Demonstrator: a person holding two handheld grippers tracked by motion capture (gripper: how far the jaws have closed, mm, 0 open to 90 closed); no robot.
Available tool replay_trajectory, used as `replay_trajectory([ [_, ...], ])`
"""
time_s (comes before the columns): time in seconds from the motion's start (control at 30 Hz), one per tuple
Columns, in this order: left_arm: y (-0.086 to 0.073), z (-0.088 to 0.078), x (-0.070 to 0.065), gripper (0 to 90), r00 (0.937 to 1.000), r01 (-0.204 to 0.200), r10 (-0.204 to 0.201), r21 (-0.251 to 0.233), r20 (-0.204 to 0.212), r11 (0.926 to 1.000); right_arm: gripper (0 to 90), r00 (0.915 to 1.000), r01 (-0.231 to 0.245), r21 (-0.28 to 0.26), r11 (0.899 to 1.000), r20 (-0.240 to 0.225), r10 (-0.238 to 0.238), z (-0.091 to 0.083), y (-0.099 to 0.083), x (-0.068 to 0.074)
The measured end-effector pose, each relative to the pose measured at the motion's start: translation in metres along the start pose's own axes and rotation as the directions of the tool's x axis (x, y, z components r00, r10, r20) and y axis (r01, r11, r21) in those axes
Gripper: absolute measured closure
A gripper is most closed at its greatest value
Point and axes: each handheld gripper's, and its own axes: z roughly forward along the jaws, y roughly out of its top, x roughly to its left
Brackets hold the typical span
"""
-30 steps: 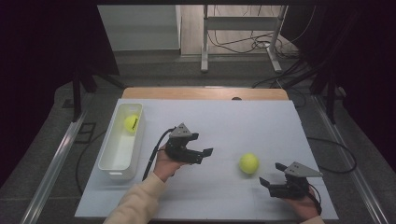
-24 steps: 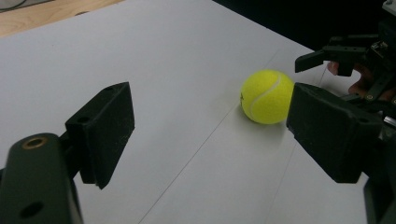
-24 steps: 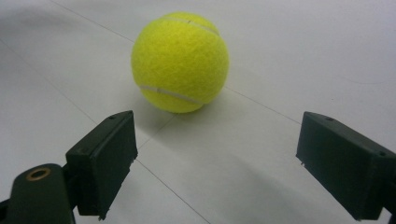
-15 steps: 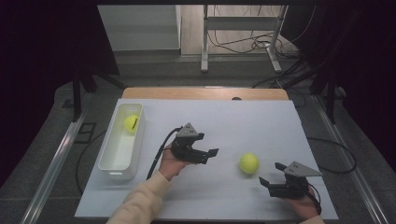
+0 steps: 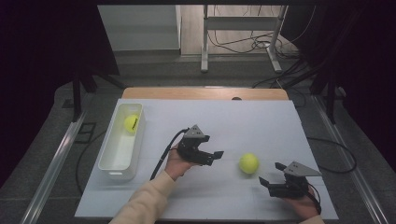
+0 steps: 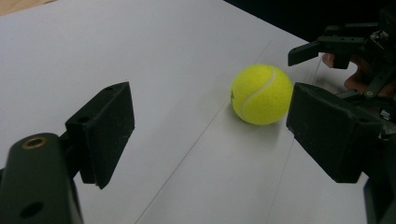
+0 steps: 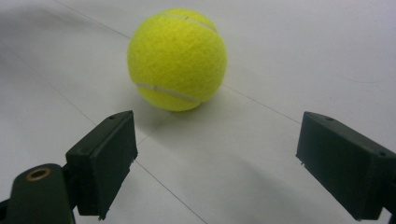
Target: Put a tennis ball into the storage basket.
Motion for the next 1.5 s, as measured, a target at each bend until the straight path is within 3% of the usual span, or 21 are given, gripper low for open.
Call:
replay_trajectory([
  [1.5, 0.011, 0.051, -0.016, 13.8, 0.9975, -0.040, 0.035, 0.085, 0.061, 0.9956, 12.8, 1.0000, 0.004, 0.005, 1.000, -0.001, -0.004, 0.000, 0.000, 0.000],
])
